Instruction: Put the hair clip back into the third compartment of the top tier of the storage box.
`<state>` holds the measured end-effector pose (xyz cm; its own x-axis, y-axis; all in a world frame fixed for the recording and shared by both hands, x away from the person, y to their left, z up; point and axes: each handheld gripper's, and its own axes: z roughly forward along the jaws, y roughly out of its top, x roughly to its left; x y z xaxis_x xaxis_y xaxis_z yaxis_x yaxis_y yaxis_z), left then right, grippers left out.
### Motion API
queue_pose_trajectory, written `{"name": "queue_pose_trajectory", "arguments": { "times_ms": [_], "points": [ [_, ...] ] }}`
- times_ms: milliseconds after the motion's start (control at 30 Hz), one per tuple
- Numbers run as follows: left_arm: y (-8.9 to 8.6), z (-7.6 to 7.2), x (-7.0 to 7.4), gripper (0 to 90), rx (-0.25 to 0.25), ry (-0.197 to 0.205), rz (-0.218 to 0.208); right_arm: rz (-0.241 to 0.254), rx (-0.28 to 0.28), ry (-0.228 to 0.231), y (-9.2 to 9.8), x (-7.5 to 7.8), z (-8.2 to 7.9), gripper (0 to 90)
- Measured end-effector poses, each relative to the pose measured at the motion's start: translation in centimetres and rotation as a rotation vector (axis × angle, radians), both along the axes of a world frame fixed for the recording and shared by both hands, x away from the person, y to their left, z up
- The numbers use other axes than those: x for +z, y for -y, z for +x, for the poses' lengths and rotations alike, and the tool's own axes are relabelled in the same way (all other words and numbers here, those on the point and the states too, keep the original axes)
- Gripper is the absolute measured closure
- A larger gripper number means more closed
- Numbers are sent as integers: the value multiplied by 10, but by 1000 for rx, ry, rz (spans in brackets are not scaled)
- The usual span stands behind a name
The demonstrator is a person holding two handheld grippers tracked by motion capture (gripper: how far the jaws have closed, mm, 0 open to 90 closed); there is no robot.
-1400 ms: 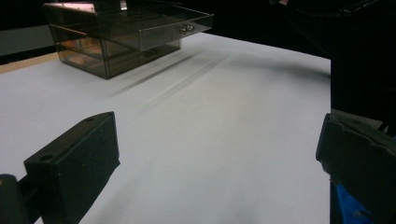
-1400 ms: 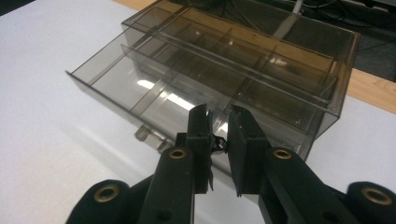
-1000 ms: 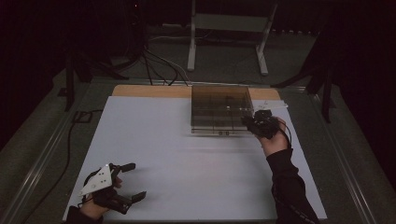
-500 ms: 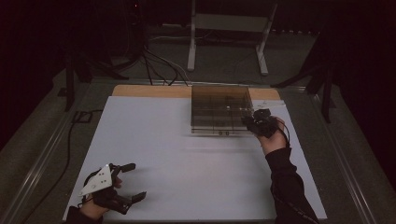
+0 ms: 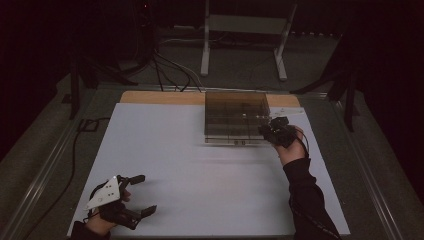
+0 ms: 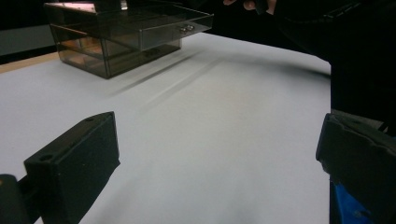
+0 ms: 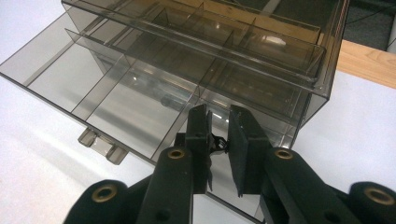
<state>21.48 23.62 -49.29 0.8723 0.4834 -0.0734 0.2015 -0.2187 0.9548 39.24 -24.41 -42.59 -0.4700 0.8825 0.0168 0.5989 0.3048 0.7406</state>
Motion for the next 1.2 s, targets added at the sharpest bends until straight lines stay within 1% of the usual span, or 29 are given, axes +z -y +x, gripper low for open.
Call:
{"name": "queue_pose_trajectory", "arguments": {
  "times_ms": [100,133,200,300,400,467,533,733,800,867,933,1100,1200],
  "points": [
    [0,0,0,4,2,0,-2,0,-1,2,0,0,0,765],
    [0,0,0,4,2,0,-3,1,-2,5,0,0,0,735],
    [0,0,0,4,0,2,1,1,-1,6,-1,0,0,732],
    [0,0,0,5,2,-1,-2,4,-6,15,-1,0,0,687],
    [0,0,0,5,0,2,2,12,-8,22,-1,0,0,615],
    [0,0,0,5,2,-1,-3,18,-8,30,-2,1,-1,576],
    [0,0,0,5,2,0,-1,30,-4,30,-2,2,-2,521],
    [0,0,0,4,1,1,2,55,26,42,-8,6,-8,402],
    [0,0,0,4,0,1,4,58,30,45,-9,7,-8,395],
    [0,0,0,5,2,0,-2,71,43,51,-12,10,-11,357],
    [0,0,0,4,1,0,2,78,53,51,-14,11,-12,325],
    [0,0,0,5,1,0,-2,103,65,53,-19,17,-16,285],
    [1,1,0,5,-2,0,4,102,70,58,-20,19,-18,264]
  ]
}}
